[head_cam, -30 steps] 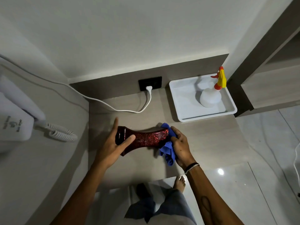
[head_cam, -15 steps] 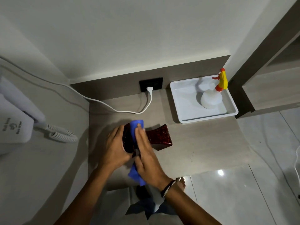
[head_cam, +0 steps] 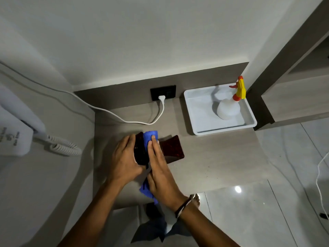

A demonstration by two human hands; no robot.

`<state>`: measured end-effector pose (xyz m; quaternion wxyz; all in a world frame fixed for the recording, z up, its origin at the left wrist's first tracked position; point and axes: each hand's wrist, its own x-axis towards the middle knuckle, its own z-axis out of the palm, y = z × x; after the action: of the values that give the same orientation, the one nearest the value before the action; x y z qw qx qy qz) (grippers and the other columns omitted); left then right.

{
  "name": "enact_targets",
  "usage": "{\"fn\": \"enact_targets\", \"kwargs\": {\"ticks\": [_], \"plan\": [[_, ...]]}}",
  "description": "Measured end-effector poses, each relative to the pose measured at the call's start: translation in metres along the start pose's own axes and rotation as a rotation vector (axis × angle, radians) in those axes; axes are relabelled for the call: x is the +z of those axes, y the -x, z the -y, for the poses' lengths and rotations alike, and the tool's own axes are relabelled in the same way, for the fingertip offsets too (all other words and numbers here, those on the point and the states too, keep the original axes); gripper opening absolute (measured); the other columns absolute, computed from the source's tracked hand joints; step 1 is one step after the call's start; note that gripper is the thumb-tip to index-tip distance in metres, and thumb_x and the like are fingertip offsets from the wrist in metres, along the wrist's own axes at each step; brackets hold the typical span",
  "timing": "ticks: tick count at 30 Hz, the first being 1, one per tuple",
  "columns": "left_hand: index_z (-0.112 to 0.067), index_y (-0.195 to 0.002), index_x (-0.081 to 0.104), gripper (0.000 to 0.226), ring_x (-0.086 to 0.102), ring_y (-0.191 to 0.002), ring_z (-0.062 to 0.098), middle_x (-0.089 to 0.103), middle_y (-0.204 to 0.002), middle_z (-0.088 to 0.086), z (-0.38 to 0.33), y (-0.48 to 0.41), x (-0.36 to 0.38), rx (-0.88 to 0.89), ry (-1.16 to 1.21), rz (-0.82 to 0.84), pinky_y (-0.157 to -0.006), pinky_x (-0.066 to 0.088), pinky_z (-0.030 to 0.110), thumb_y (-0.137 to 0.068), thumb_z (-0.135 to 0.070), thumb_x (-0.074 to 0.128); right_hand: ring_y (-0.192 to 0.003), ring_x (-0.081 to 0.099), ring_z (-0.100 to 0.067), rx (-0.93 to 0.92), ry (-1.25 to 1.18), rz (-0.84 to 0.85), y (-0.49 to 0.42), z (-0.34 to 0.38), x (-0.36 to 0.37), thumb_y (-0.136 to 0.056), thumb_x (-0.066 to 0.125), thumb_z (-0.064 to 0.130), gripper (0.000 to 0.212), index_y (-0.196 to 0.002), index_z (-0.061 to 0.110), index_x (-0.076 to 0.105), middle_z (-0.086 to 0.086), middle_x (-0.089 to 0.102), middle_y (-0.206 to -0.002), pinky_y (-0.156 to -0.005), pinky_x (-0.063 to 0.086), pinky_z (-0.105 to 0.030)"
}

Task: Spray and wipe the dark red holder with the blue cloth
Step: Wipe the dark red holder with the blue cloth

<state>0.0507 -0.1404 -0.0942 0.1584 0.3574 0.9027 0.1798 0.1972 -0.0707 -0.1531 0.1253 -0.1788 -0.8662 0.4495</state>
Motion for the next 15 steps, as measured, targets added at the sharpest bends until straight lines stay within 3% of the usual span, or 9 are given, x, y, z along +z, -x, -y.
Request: {"fn": "enact_targets", "kwargs": {"ticks": [2, 4, 6, 9, 11, 13, 15], "plan": [[-0.011, -0.148, 0.055, 0.106, 0.063, -0.122, 0.038, 0.064, -0.137, 0.011, 0.006, 0.000, -0.003, 0.008, -0.018, -0.010, -0.098, 0.053, 0.043, -0.050, -0.029, 0.094, -0.171, -0.007, -0.028, 0.030, 0.098, 0.032, 0.000, -0.024, -0.014, -0.082, 0.050, -0.020, 0.111, -0.173, 0.015, -0.004, -0.006, -0.020, -0.181, -0.138, 0.011, -0.035], [-0.013, -0.149, 0.053, 0.109, 0.063, -0.121, 0.035, 0.063, -0.137, 0.008, 0.005, 0.002, -0.004, 0.015, -0.033, -0.018, -0.096, 0.054, 0.042, -0.051, -0.034, 0.094, -0.169, -0.014, -0.030, 0.214, 0.231, 0.080, 0.005, -0.051, -0.034, -0.092, 0.052, -0.021, 0.102, -0.171, 0.011, -0.005, -0.006, -0.030, -0.175, -0.140, 0.012, -0.045], [-0.016, -0.149, 0.051, 0.109, 0.063, -0.119, 0.033, 0.062, -0.136, 0.005, -0.003, 0.003, -0.003, 0.029, -0.037, -0.029, -0.095, 0.054, 0.041, -0.051, -0.038, 0.092, -0.169, -0.012, -0.031, 0.331, 0.172, 0.068, 0.004, -0.052, -0.043, -0.097, 0.052, -0.018, 0.096, -0.171, 0.009, -0.003, -0.005, -0.026, -0.175, -0.138, 0.015, -0.051], [-0.012, -0.151, 0.052, 0.111, 0.063, -0.123, 0.036, 0.062, -0.141, 0.009, -0.011, -0.004, 0.000, 0.040, -0.038, -0.017, -0.100, 0.052, 0.043, -0.051, -0.036, 0.094, -0.170, 0.007, -0.035, 0.116, -0.034, -0.013, -0.009, -0.011, -0.019, -0.092, 0.048, -0.016, 0.104, -0.173, 0.020, -0.006, -0.006, -0.016, -0.182, -0.135, 0.029, -0.054], [-0.010, -0.152, 0.052, 0.109, 0.062, -0.126, 0.037, 0.062, -0.143, 0.011, -0.011, -0.007, -0.001, 0.012, -0.036, 0.000, -0.102, 0.051, 0.044, -0.052, -0.032, 0.093, -0.170, 0.007, -0.034, 0.021, -0.083, -0.053, -0.011, 0.004, -0.004, -0.088, 0.048, -0.014, 0.109, -0.173, 0.026, -0.008, -0.003, -0.012, -0.183, -0.135, 0.026, -0.047], [-0.009, -0.150, 0.053, 0.108, 0.062, -0.125, 0.038, 0.063, -0.141, 0.012, -0.006, -0.006, -0.004, -0.007, -0.025, 0.003, -0.100, 0.052, 0.043, -0.052, -0.029, 0.093, -0.171, -0.005, -0.033, -0.001, 0.064, -0.039, -0.009, -0.013, -0.002, -0.088, 0.053, -0.015, 0.107, -0.173, 0.016, -0.004, -0.007, -0.016, -0.182, -0.137, 0.015, -0.045], [-0.010, -0.153, 0.051, 0.111, 0.060, -0.128, 0.036, 0.060, -0.144, 0.010, -0.002, -0.005, -0.005, -0.006, -0.013, 0.006, -0.103, 0.052, 0.042, -0.053, -0.030, 0.095, -0.168, -0.015, -0.034, 0.114, 0.304, 0.017, -0.002, -0.043, -0.018, -0.094, 0.056, -0.013, 0.103, -0.170, 0.013, -0.009, -0.007, -0.028, -0.177, -0.139, 0.014, -0.049]]}}
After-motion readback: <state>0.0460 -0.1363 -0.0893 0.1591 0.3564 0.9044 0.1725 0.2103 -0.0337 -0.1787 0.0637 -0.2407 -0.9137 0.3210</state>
